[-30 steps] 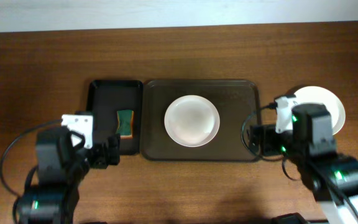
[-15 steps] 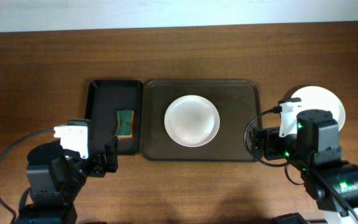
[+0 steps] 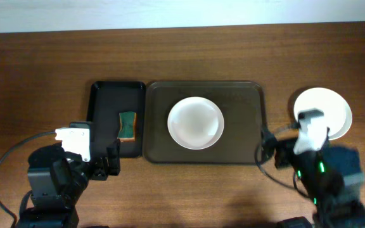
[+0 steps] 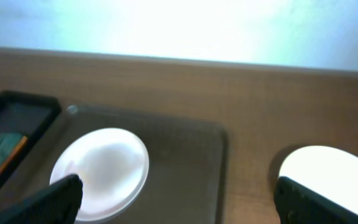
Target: Clean dirty plates on tray and stack at the side
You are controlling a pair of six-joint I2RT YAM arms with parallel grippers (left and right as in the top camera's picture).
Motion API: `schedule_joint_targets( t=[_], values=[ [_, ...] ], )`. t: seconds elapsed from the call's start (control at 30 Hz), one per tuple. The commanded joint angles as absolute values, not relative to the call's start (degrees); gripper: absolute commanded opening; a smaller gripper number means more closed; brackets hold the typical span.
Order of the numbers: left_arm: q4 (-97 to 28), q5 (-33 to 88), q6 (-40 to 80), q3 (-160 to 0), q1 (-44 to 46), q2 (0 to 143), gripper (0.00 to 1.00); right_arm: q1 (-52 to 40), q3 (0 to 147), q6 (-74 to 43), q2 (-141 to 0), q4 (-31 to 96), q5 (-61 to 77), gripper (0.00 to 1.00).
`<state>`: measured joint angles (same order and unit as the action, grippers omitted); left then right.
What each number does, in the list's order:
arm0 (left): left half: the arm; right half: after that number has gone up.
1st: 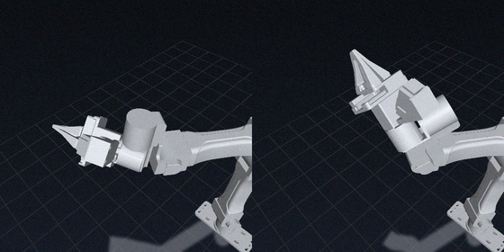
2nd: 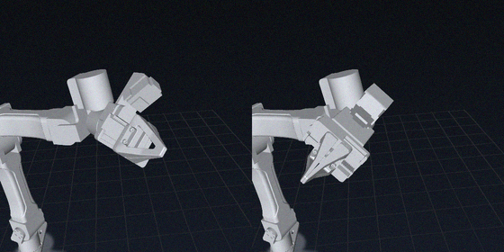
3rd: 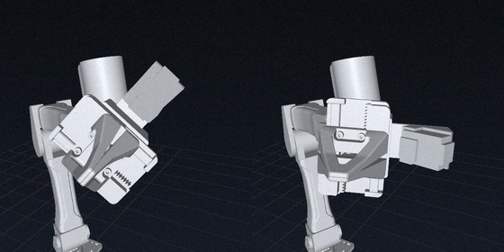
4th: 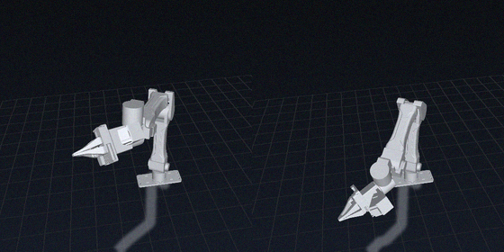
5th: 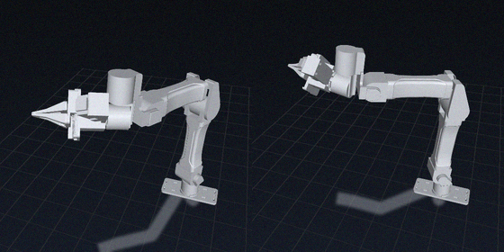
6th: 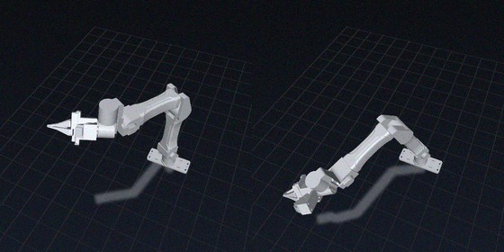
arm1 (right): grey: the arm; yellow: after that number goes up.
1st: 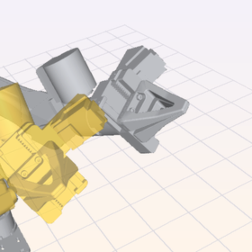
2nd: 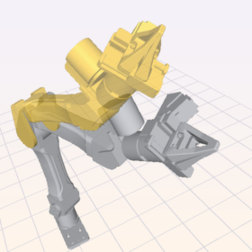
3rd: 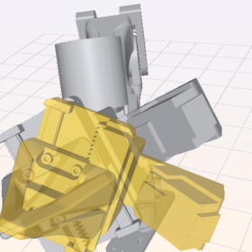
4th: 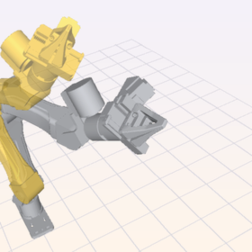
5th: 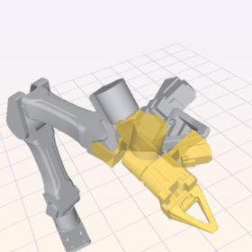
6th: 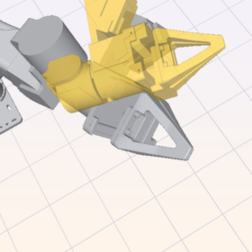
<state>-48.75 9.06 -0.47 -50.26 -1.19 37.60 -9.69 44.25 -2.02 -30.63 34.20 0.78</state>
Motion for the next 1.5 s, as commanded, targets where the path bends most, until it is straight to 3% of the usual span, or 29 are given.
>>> schedule_joint_targets(
  t=[0.0, 0.23, 0.3, 0.6, 0.8, 1.47],
  values=[
    [-48.71, 9.67, -1.34, -49.78, -1.54, 37.41, 1.00, -9.23, 34.48, 0.27, -19.03, 28.27, -2.28, 0.99],
    [-48.71, 9.67, -1.34, -49.78, -1.54, 37.41, 1.00, -8.29, 16.62, 0.19, -0.19, 14.46, -3.18, 0.99],
    [-48.71, 9.67, -1.34, -49.78, -1.54, 37.41, 1.00, -6.66, 11.90, 0.23, -0.49, 6.26, -2.79, 0.99],
    [-48.71, 9.67, -1.34, -49.78, -1.54, 37.41, 1.00, -0.62, 0.54, 0.25, -0.19, -7.03, 2.79, 0.99],
    [-48.71, 9.67, -1.34, -49.78, -1.54, 37.41, 1.00, 0.08, 0.32, 1.50, -0.21, 4.14, 5.74, 0.99],
    [-48.71, 9.67, -1.34, -49.78, -1.54, 37.41, 1.00, 0.01, 0.32, 1.50, -0.36, 4.08, 5.58, 0.99]
  ],
)
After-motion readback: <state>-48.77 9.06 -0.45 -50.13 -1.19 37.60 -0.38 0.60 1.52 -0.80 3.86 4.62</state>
